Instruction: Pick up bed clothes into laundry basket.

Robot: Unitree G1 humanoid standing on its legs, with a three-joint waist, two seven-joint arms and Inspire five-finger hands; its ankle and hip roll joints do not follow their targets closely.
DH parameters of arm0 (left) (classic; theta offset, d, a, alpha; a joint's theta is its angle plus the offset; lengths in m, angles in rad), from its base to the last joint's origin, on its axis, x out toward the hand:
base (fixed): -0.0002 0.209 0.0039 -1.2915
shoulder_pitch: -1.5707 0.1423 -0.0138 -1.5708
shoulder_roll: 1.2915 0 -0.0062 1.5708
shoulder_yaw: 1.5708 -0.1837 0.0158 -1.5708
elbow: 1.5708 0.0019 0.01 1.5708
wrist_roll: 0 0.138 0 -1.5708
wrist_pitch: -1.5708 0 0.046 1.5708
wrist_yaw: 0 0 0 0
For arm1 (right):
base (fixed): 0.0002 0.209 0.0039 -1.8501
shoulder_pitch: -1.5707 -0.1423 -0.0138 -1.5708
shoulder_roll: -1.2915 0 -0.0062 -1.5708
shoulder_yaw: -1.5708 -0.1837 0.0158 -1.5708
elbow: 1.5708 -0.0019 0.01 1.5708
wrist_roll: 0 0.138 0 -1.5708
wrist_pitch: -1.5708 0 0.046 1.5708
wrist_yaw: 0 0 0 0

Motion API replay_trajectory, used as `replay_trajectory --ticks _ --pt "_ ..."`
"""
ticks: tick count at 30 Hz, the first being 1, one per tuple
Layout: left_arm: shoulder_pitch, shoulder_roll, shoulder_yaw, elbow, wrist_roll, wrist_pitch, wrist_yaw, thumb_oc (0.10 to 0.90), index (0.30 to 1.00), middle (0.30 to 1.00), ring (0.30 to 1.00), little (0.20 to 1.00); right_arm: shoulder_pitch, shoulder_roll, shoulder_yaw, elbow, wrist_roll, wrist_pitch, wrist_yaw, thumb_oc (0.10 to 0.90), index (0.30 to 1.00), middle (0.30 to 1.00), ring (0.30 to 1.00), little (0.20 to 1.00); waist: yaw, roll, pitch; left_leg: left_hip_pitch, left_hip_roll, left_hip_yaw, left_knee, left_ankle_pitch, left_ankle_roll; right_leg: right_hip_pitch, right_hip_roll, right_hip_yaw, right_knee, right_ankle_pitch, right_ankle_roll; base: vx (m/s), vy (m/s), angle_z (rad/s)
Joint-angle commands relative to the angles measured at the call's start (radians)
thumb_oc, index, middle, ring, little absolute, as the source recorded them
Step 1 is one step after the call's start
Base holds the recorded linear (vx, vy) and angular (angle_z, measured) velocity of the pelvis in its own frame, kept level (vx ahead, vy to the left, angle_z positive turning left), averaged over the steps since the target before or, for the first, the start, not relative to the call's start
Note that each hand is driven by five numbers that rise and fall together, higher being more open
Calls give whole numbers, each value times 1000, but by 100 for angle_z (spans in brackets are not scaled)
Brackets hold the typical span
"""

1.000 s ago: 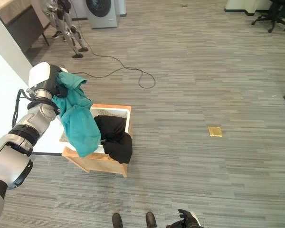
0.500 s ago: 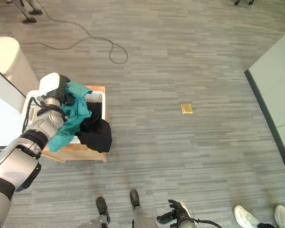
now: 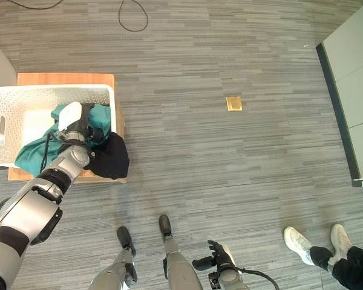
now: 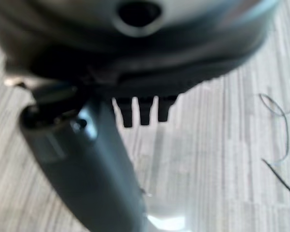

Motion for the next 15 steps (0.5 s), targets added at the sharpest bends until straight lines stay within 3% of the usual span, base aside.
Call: replay_trajectory --ticks 1,6,11,15 --pt "-112 46 48 33 -4 -36 85 800 900 900 900 900 31 -43 -1 13 26 -15 -32 800 900 900 900 900 23 40 -40 -45 41 -135 5 -35 -118 -6 -53 -38 2 -15 168 0 0 0" --pt "-143 84 41 -3 10 -28 114 800 900 900 900 900 43 -53 -12 12 21 -10 -24 800 900 900 900 900 38 54 -56 -4 41 -140 5 -43 -121 29 -56 -49 5 -28 168 9 -4 0" --pt "-147 84 86 -88 -124 -76 107 800 900 900 900 900 56 -69 -22 17 2 17 -11 800 900 900 900 900 57 74 -79 68 35 -150 5 -58 -117 97 -71 -68 13 -62 168 65 -29 10" --pt "-142 96 114 -163 -269 -129 49 800 900 900 900 900 60 -84 -35 18 -18 46 -3 800 900 900 900 900 79 106 -103 142 18 -159 5 -72 -111 164 -95 -89 36 -96 168 76 2 29"
